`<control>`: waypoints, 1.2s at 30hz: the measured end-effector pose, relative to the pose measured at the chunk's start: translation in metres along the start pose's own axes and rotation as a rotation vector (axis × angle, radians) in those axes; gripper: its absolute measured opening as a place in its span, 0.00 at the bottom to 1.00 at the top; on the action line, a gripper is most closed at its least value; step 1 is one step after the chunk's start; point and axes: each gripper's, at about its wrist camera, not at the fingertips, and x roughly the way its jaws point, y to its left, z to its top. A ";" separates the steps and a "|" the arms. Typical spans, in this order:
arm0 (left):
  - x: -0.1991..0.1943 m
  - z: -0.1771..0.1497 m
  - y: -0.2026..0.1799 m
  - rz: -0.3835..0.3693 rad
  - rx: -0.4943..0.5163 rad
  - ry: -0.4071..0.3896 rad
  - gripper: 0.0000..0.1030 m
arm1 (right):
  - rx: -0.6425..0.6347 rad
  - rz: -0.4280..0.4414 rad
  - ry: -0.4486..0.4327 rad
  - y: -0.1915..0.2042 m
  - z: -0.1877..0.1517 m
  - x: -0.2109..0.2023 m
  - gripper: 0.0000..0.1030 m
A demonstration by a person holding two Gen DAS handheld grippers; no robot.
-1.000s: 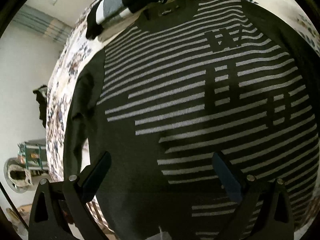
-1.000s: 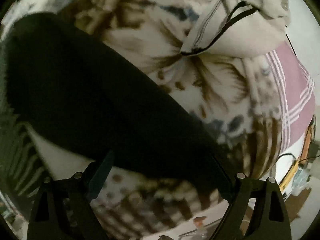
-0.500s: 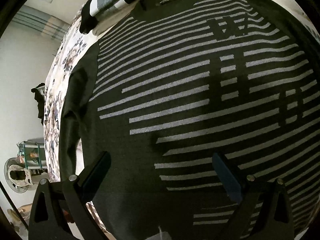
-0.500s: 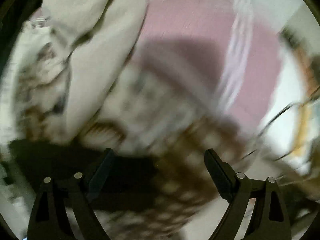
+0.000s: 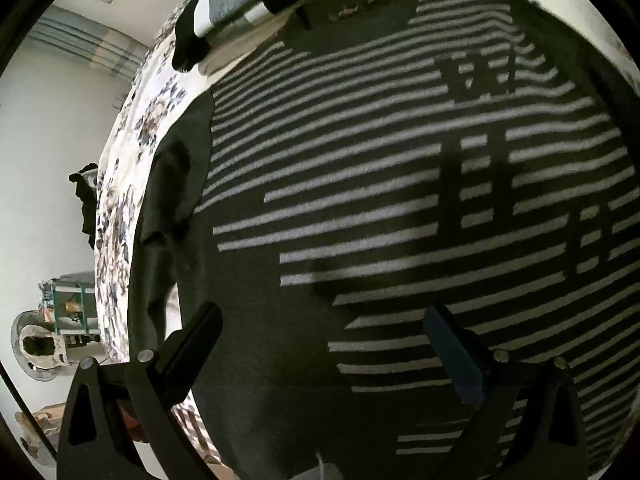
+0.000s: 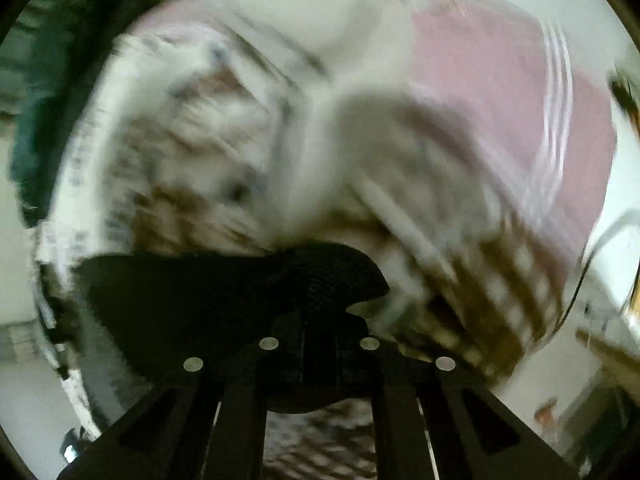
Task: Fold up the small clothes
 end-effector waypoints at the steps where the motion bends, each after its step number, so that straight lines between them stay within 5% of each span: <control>1: -0.004 0.003 0.000 -0.006 -0.009 -0.008 1.00 | -0.031 0.019 -0.038 0.013 0.012 -0.018 0.09; 6: -0.021 0.018 0.002 -0.067 -0.085 -0.031 1.00 | -0.166 0.073 -0.195 0.072 0.081 -0.109 0.09; 9: -0.026 0.025 -0.002 -0.101 -0.117 -0.037 1.00 | -0.188 0.047 -0.239 0.098 0.142 -0.130 0.09; 13: -0.022 0.029 -0.012 -0.120 -0.124 -0.029 1.00 | -0.172 -0.055 -0.202 0.084 0.206 -0.108 0.09; 17: -0.010 0.026 -0.019 -0.119 -0.117 -0.006 1.00 | -0.067 -0.121 -0.107 0.059 0.235 -0.032 0.09; 20: 0.000 0.023 -0.018 -0.108 -0.117 0.010 1.00 | -0.018 -0.139 -0.086 0.050 0.232 0.004 0.09; 24: 0.016 0.018 0.002 -0.089 -0.153 0.043 1.00 | -0.020 -0.143 -0.100 0.070 0.221 0.003 0.09; 29: 0.034 0.007 0.057 -0.045 -0.259 0.071 1.00 | -0.100 -0.128 -0.130 0.133 0.184 -0.034 0.09; 36: 0.061 -0.024 0.154 0.018 -0.425 0.103 1.00 | -0.209 0.031 -0.061 0.257 0.101 -0.032 0.09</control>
